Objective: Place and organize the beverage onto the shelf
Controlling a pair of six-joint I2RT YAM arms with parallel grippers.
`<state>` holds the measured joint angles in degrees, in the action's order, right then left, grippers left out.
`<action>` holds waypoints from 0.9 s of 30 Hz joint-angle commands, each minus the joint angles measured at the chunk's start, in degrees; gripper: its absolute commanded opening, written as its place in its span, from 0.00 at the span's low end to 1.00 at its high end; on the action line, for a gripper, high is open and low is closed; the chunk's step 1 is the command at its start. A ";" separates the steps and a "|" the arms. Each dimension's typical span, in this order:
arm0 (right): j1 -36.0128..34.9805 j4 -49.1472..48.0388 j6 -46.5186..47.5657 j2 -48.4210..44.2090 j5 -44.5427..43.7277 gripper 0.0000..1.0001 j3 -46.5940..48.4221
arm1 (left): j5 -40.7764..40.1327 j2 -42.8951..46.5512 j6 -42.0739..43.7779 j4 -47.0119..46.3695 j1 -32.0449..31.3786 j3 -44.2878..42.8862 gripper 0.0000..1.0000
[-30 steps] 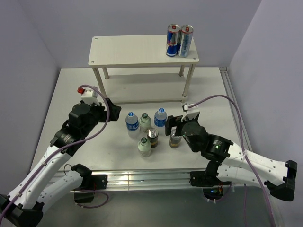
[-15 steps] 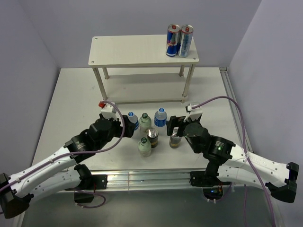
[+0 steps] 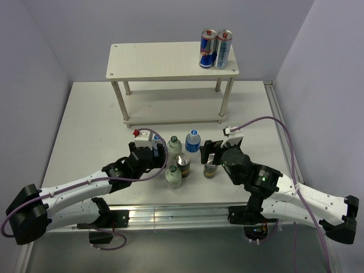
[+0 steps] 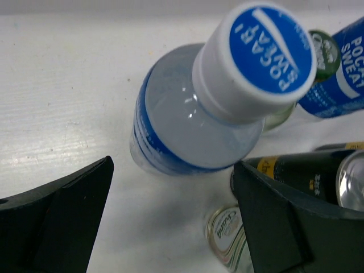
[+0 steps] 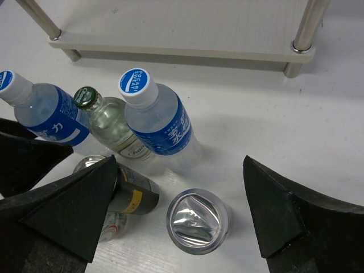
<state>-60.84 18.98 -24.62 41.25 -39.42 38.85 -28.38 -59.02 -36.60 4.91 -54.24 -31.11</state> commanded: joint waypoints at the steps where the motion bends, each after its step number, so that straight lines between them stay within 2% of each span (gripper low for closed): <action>1: -0.07 -0.79 -0.34 -0.74 -0.84 0.98 -0.79 | -3.87 -1.79 1.26 -8.50 -0.25 0.17 0.94; 7: -0.07 -0.88 -0.25 0.14 -0.92 0.98 -0.71 | -5.98 -6.89 3.90 -14.31 -0.25 0.44 0.93; 10: -0.07 -1.05 -0.16 0.14 -0.92 0.98 -0.88 | -7.47 -9.35 4.96 -16.50 -0.17 0.44 0.88; 13: -0.16 -1.40 -0.08 0.05 -0.92 0.98 -1.23 | -8.27 -11.20 6.27 -18.79 -0.17 0.79 0.75; 14: -0.07 -1.40 -0.08 0.23 -1.01 0.98 -1.23 | -8.44 -12.24 7.15 -19.66 0.09 0.70 0.59; 15: -0.16 -1.40 -0.08 0.23 -0.92 0.98 -1.23 | -8.44 -12.25 7.33 -19.67 0.10 0.70 0.59; 16: -0.07 -1.40 0.01 0.49 -0.92 0.98 -1.15 | -8.53 -12.52 7.51 -19.85 0.27 0.70 0.51; 18: -0.16 -1.49 0.01 0.49 -0.92 0.98 -1.23 | -9.06 -12.43 7.86 -19.85 0.27 0.62 0.42; 19: -0.16 -1.49 0.01 0.58 -0.92 0.98 -1.23 | -9.50 -12.00 8.12 -19.67 0.27 0.53 0.23; 22: -0.16 -1.67 0.10 0.49 -1.10 0.98 -1.50 | -10.90 -10.16 8.91 -17.22 0.27 -0.43 0.00; 27: -0.16 -2.11 0.19 0.23 -1.10 0.98 -1.76 | -15.74 -6.55 13.56 -13.17 0.71 -4.91 0.00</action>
<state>-60.84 18.70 -24.58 41.85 -39.42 37.85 -38.00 -69.30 -27.49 -8.10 -54.19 -31.22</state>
